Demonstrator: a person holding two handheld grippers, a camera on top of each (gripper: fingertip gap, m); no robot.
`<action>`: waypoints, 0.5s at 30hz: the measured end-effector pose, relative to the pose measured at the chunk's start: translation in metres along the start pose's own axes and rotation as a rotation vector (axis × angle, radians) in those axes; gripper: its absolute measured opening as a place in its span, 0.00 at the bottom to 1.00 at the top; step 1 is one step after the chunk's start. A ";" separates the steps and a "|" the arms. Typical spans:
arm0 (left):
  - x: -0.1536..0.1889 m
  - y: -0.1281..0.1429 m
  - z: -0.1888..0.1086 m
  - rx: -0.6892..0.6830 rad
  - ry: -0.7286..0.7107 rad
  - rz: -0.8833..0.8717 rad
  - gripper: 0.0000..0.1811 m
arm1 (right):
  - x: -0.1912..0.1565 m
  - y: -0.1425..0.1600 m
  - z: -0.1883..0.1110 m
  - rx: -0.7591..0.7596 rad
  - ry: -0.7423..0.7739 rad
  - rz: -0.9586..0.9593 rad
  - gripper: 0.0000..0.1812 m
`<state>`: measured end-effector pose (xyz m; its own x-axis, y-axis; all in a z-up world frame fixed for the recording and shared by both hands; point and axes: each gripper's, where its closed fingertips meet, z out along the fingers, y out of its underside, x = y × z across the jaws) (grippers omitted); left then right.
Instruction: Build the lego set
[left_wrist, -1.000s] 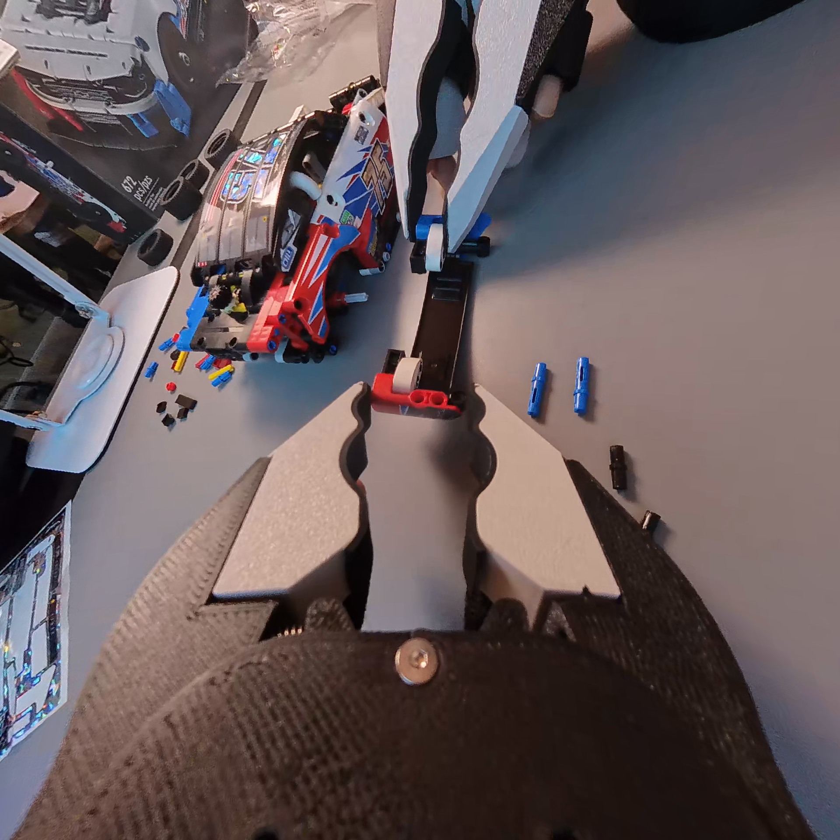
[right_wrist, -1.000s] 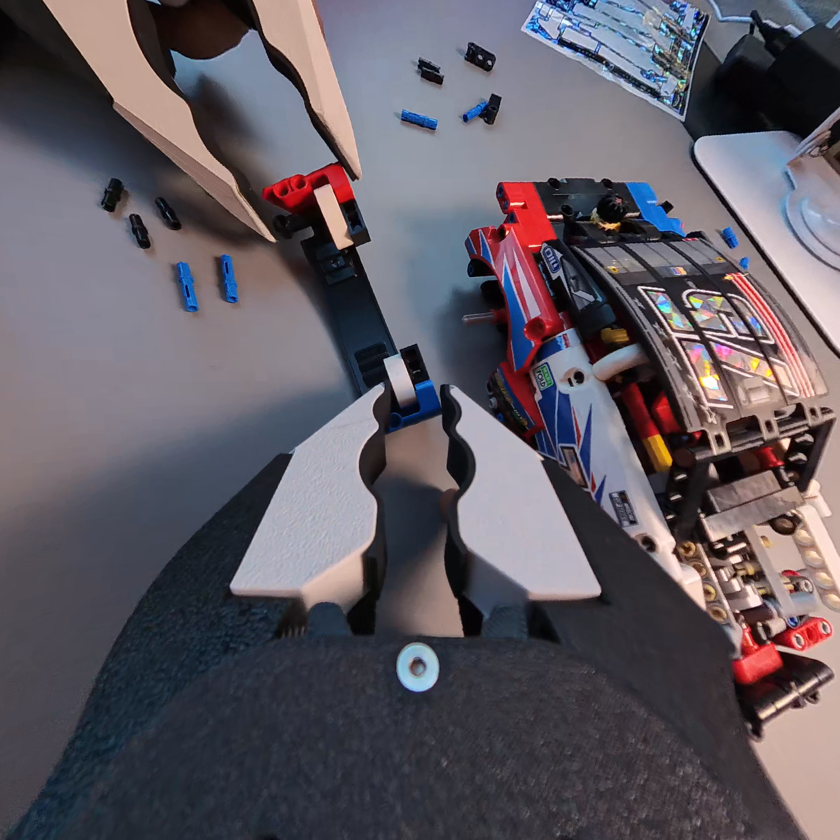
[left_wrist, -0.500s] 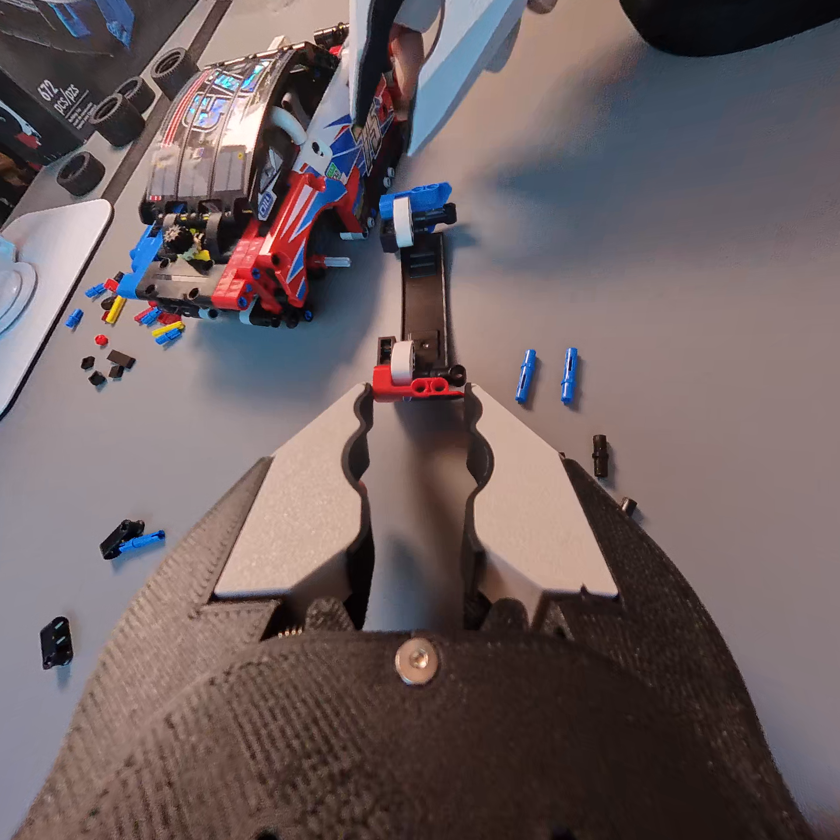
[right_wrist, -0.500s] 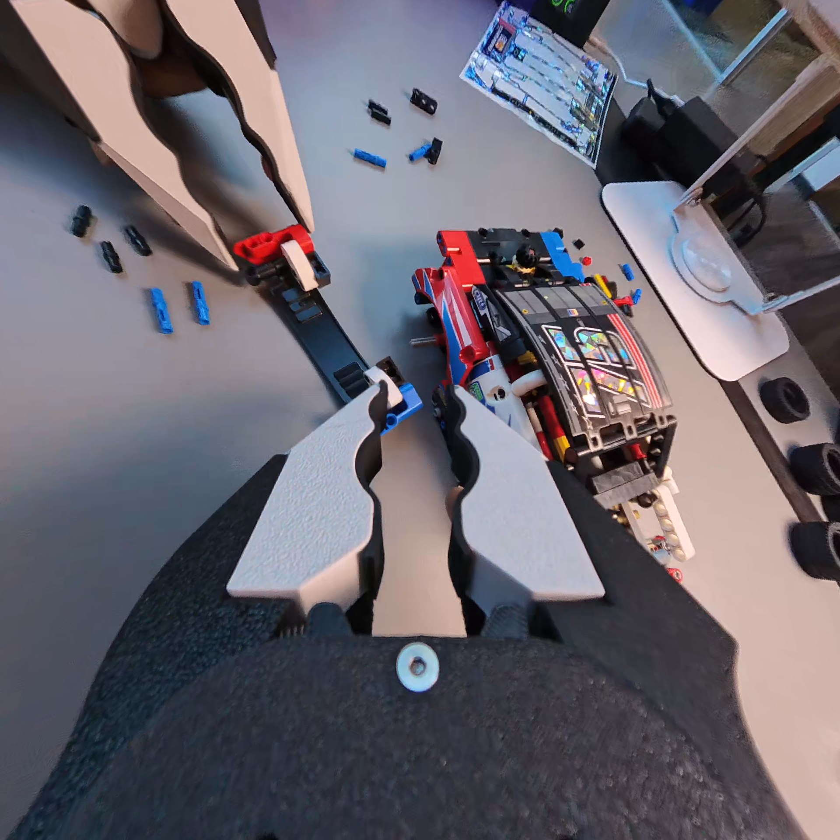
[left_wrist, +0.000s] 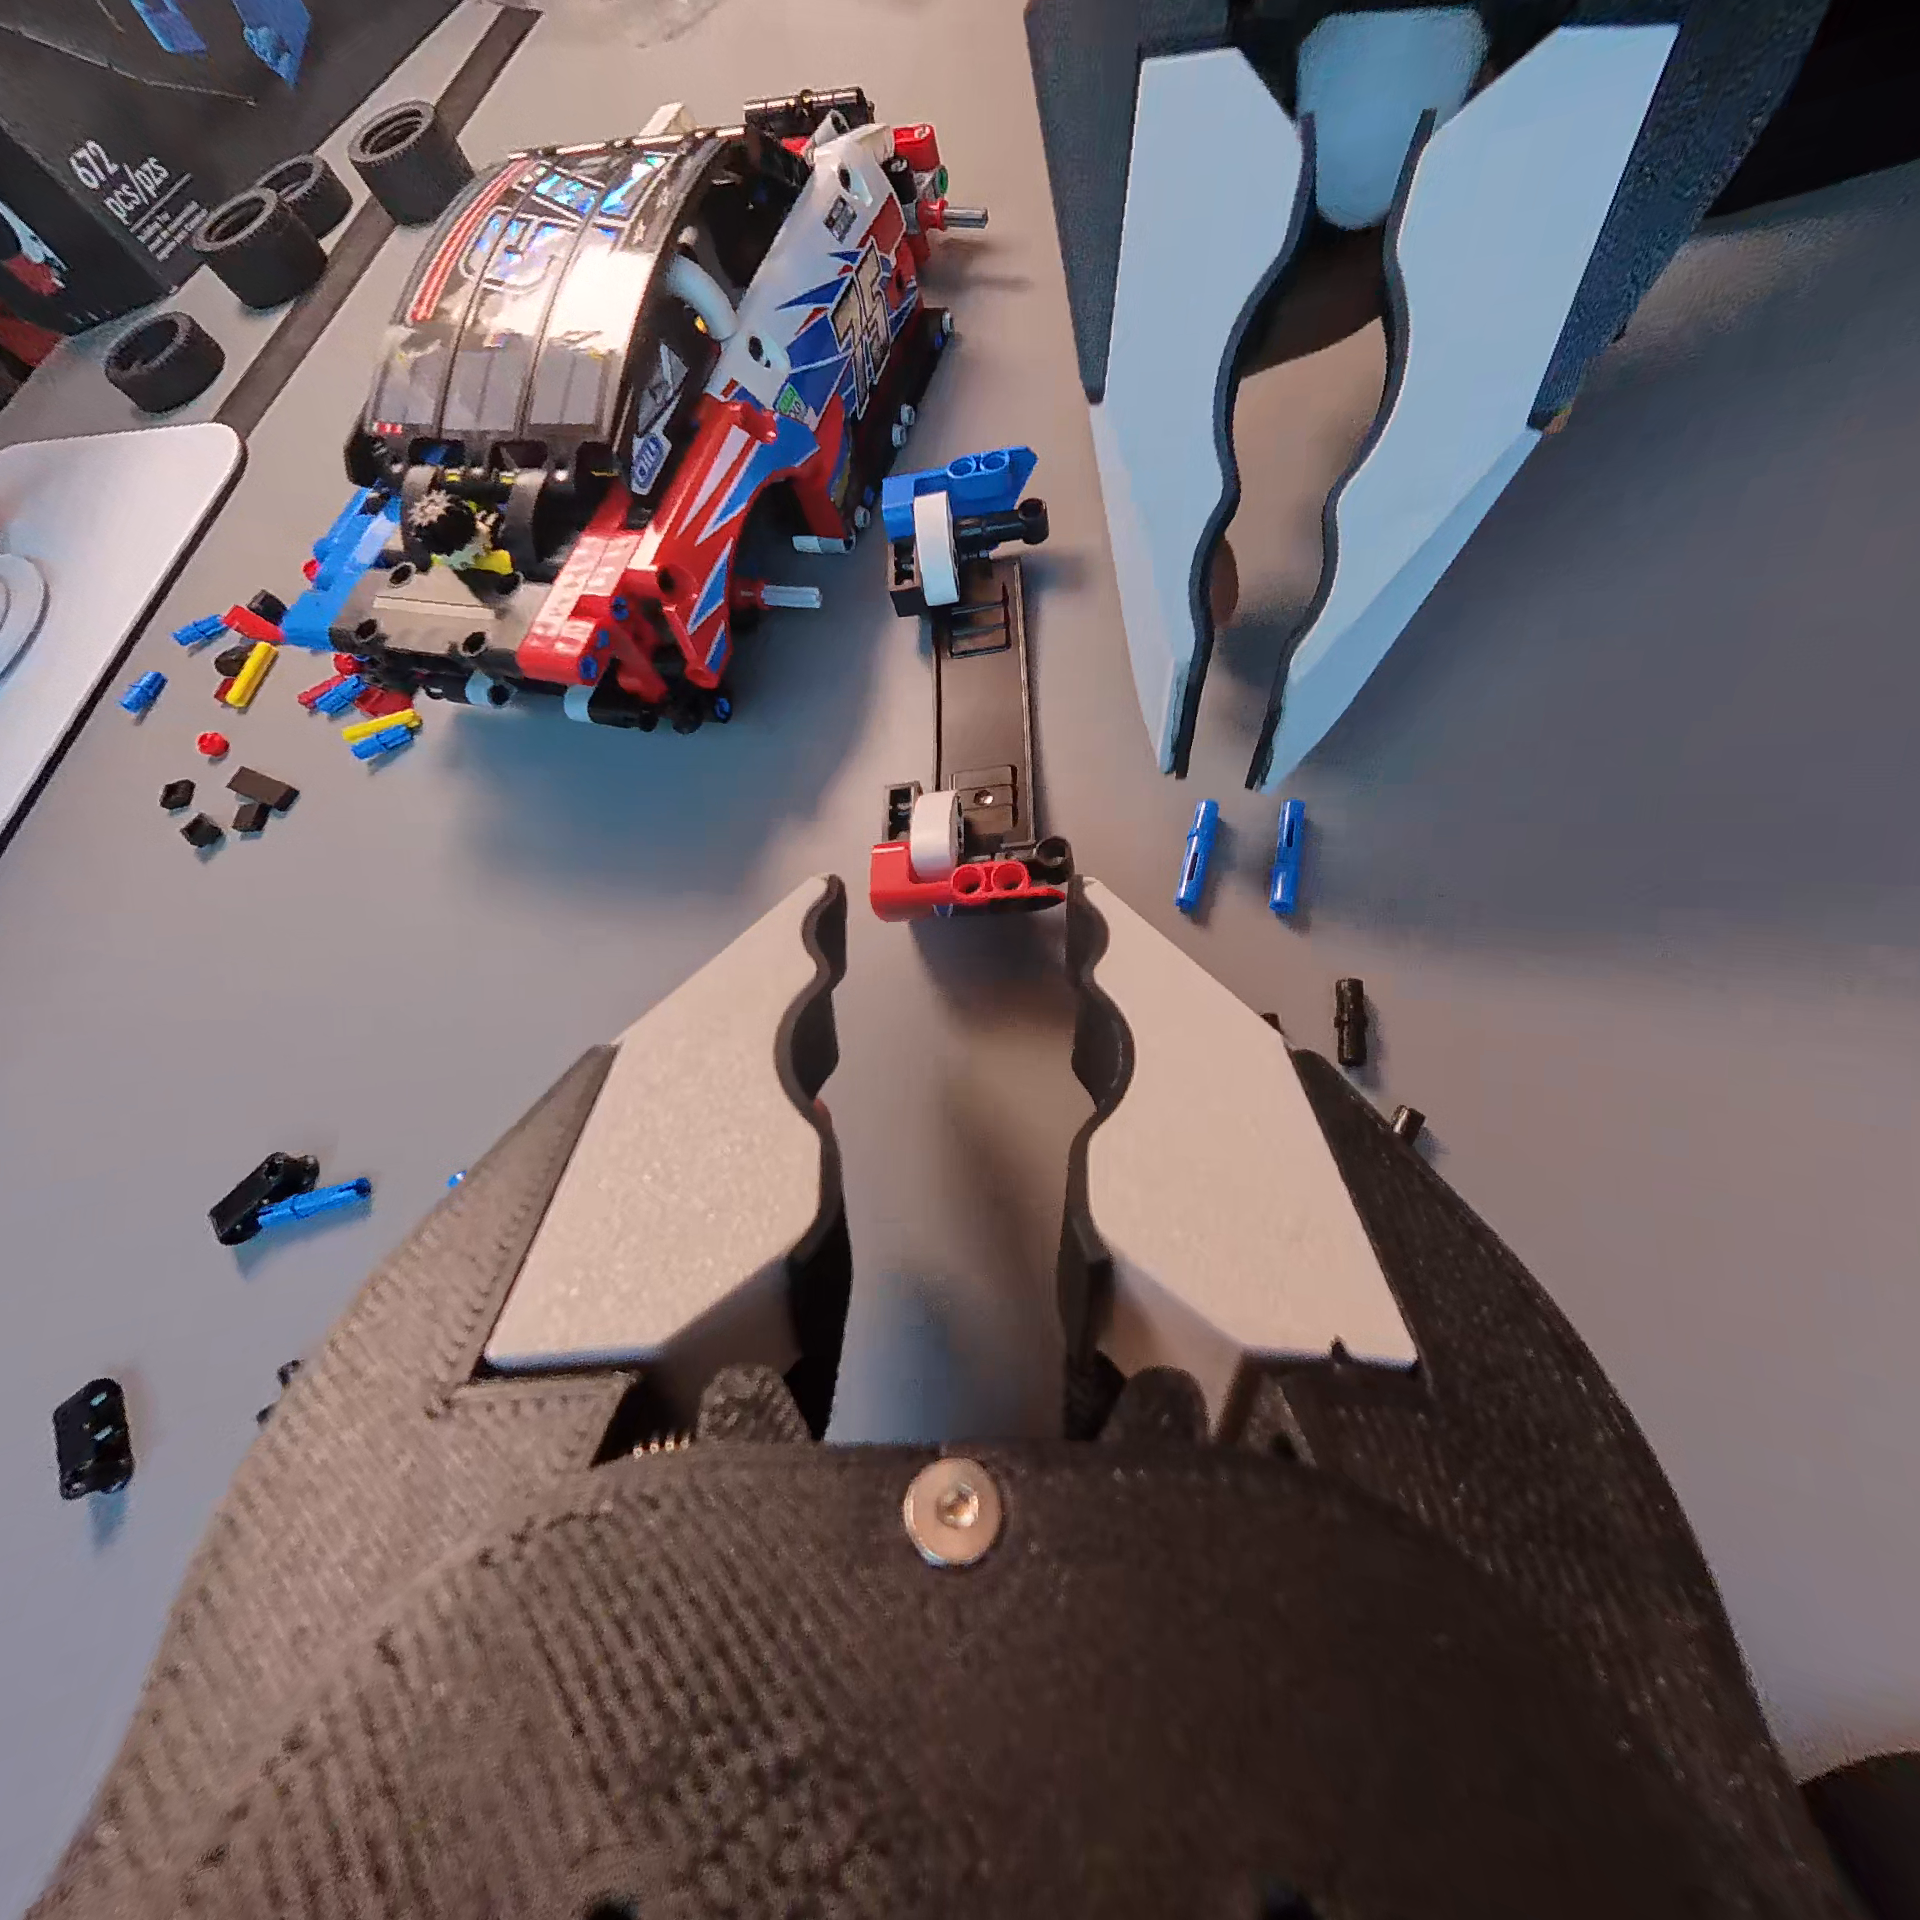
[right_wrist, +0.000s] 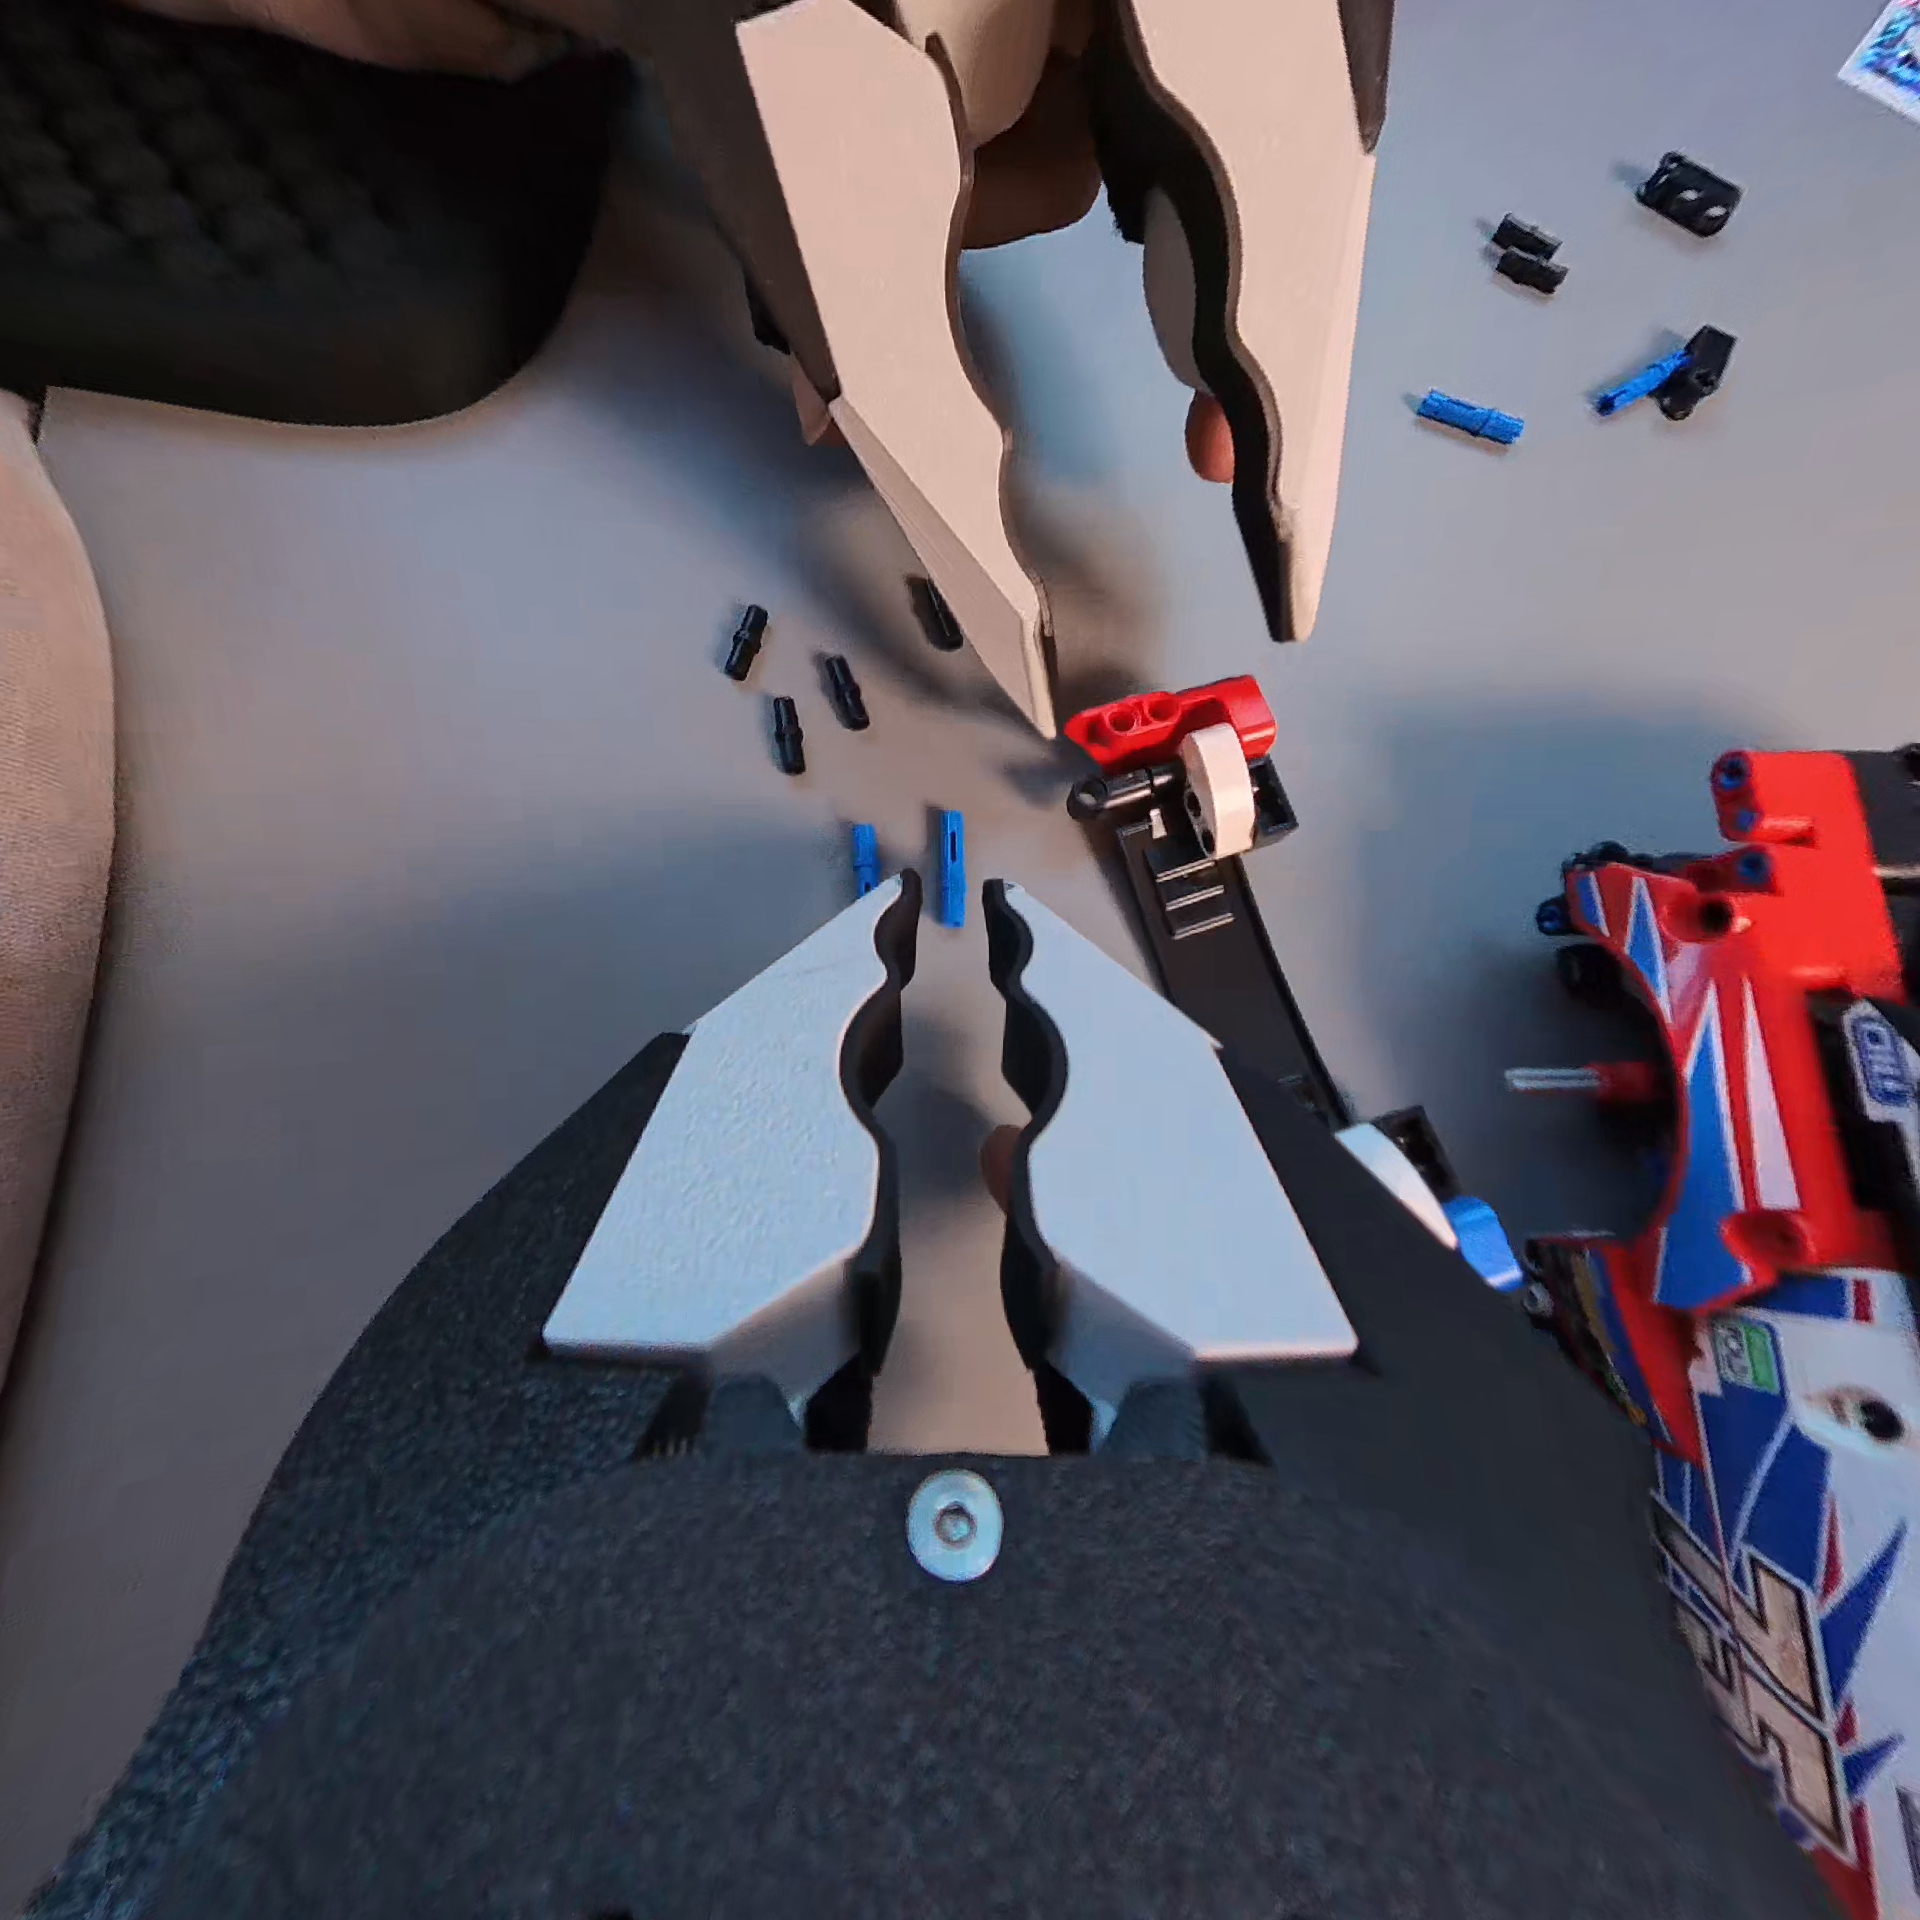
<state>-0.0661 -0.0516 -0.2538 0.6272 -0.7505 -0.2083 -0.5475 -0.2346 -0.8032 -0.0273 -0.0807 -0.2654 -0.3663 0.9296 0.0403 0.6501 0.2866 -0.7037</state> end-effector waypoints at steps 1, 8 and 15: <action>-0.002 -0.001 -0.002 0.007 -0.006 -0.002 0.22 | 0.000 0.000 0.004 -0.024 -0.006 0.000 0.06; 0.010 -0.020 -0.015 0.117 0.096 -0.044 0.18 | 0.002 0.003 0.007 -0.106 0.023 -0.109 0.01; 0.043 -0.040 -0.024 0.213 0.297 -0.089 0.13 | -0.006 -0.035 -0.021 0.133 0.069 -0.193 0.01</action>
<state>-0.0303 -0.0895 -0.2178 0.4616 -0.8870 0.0136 -0.3508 -0.1966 -0.9156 -0.0338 -0.0919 -0.2263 -0.4262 0.8754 0.2281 0.4772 0.4318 -0.7654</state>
